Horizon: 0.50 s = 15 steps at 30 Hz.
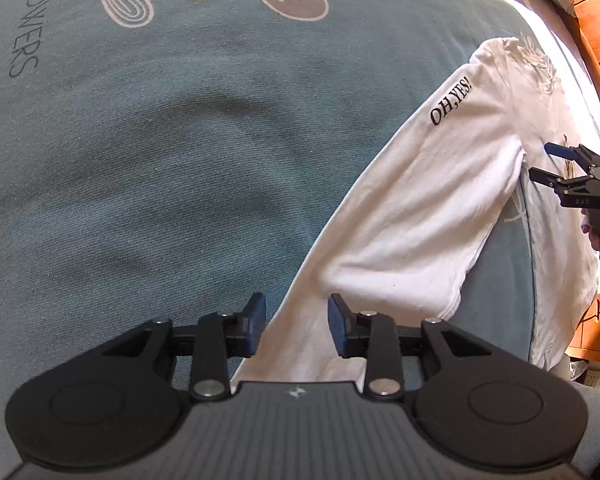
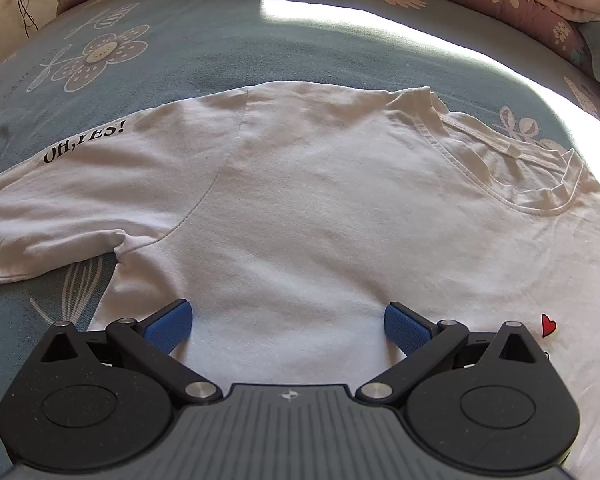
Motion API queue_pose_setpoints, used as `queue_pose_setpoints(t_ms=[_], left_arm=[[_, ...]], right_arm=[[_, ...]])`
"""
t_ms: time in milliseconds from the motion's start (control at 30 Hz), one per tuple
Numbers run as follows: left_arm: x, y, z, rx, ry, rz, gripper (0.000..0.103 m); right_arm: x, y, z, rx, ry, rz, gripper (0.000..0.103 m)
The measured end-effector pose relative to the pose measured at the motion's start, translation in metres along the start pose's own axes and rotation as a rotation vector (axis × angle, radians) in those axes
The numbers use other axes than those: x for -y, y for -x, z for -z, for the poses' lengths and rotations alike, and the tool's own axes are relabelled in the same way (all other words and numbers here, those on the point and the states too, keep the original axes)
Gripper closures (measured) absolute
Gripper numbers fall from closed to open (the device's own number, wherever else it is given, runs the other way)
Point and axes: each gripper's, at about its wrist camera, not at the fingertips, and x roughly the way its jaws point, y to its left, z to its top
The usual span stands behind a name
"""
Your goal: Fold clothes
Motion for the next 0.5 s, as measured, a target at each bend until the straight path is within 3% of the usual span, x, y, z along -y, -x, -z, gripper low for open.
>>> queue_pose_setpoints(t_ms=[233, 333, 500], left_arm=[[-0.043, 0.024, 0.084, 0.102, 0.321, -0.067, 0.063], [-0.055, 0.016, 0.114, 0.147, 0.471, 0.019, 0.063], [-0.064, 0.006, 0.125, 0.219, 0.574, 0.091, 0.056]], right_arm=[[0.001, -0.001, -0.003, -0.012, 0.005, -0.007, 0.0], [0.001, -0.001, -0.003, -0.01, 0.005, -0.007, 0.0], [0.001, -0.001, -0.004, -0.017, 0.006, -0.008, 0.0]])
